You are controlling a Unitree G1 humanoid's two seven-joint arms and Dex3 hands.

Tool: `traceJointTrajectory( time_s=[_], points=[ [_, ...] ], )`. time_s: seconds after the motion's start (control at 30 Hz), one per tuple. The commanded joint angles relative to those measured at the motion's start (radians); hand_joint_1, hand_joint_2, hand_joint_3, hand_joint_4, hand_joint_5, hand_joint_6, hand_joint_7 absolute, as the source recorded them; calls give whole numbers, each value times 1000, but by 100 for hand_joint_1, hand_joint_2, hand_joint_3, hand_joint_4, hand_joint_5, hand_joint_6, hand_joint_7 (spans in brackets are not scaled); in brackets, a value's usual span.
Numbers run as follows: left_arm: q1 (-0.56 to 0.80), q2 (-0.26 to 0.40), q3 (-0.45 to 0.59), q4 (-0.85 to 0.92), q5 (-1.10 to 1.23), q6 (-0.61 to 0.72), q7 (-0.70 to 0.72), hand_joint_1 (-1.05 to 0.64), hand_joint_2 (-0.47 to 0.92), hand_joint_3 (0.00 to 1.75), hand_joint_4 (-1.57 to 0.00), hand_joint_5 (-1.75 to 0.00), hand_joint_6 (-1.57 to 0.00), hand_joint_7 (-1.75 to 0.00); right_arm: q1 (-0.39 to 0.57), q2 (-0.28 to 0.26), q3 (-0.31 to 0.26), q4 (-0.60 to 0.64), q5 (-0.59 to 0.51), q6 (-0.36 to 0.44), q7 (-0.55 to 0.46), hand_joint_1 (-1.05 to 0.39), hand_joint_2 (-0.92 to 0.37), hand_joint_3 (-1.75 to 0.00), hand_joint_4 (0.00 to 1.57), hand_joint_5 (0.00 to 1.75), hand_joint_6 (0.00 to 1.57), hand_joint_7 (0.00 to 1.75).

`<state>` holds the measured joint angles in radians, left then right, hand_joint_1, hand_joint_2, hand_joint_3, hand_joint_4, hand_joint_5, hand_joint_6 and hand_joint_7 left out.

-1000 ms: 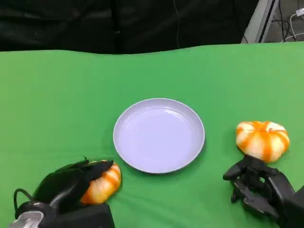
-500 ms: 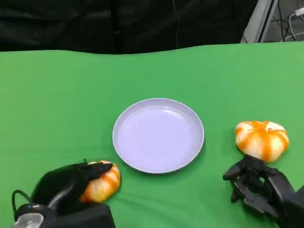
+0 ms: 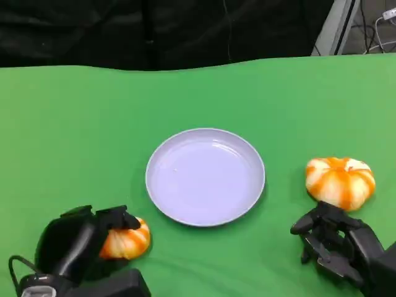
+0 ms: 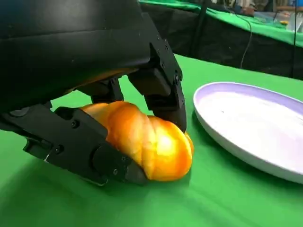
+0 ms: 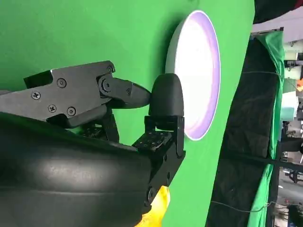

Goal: Grasp the bread from the table and place it into the plate.

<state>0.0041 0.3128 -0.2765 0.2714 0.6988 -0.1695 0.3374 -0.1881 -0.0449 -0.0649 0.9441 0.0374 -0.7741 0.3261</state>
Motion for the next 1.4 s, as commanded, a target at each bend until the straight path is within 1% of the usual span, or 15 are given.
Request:
traceJointTrajectory(
  time_s=[0.03,0.2,0.4,0.47,0.5,0.63,0.73,0.8,0.87,0.9,0.97,1.17,1.27,1.37,1.4],
  points=[
    [19,9,11,11,-7,2,19,-13,82,44,-80,-175,-86,-133,-8,-15,-4,8,7,-11,1,-25,-92,-49,58,175,65,124],
    [26,13,18,-7,-14,9,7,-14,84,38,-81,-172,-94,-118,-9,-13,-3,7,2,-12,-6,-25,-92,-49,58,174,65,123],
    [49,18,32,-54,-9,6,21,-10,85,31,-82,-171,-93,-119,-9,-12,0,6,-1,-17,-8,-26,-92,-49,58,174,65,122],
    [56,21,37,-67,-8,1,26,-10,87,31,-85,-168,-94,-118,-8,-12,0,6,-1,-17,-9,-26,-92,-49,58,174,65,123],
    [57,21,39,-70,-7,0,26,-10,87,30,-85,-168,-95,-117,-8,-12,0,5,-1,-16,-9,-26,-92,-49,57,174,65,123],
    [94,30,72,-179,6,11,21,-9,85,32,-86,-165,-96,-113,-5,-10,0,1,0,-7,-10,-25,-92,-49,57,174,65,123],
    [106,33,89,-232,10,18,9,-9,82,36,-85,-167,-98,-109,-6,-10,1,2,-1,-11,-11,-25,-92,-49,57,175,65,123],
    [111,34,105,-277,5,24,-2,-9,78,45,-90,-161,-100,-106,-7,-11,1,4,-1,-13,-11,-25,-92,-49,57,174,65,123],
    [115,35,119,-317,-2,36,-22,-9,67,66,-91,-159,-102,-102,-9,-10,0,8,2,-15,-8,-24,-92,-49,57,175,65,123],
    [117,33,125,-336,-1,43,-29,-9,62,74,-92,-159,-103,-100,-10,-9,0,10,2,-14,-8,-24,-92,-50,57,175,65,123],
    [119,31,133,-360,6,52,-33,-8,59,78,-92,-159,-104,-100,-11,-9,0,13,-2,-17,-14,-24,-92,-50,58,175,66,124],
    [115,27,147,-400,1,34,-29,-6,59,82,-93,-159,-104,-100,-12,-9,5,15,-17,-20,-30,-26,-92,-49,58,174,65,124],
    [111,21,147,-408,1,18,-19,-6,57,86,-92,-160,-102,-106,-12,-8,6,13,-18,-17,-32,-26,-92,-49,58,174,65,124],
    [99,11,145,-395,-14,-4,-15,-6,56,88,-91,-161,-101,-109,-13,-9,7,14,-19,-18,-33,-26,-92,-49,58,175,66,124],
    [80,2,138,-371,-25,-25,-7,-6,53,96,-97,-150,-103,-103,-14,-8,7,17,-17,-18,-30,-25,-92,-49,58,175,65,124]
  ],
)
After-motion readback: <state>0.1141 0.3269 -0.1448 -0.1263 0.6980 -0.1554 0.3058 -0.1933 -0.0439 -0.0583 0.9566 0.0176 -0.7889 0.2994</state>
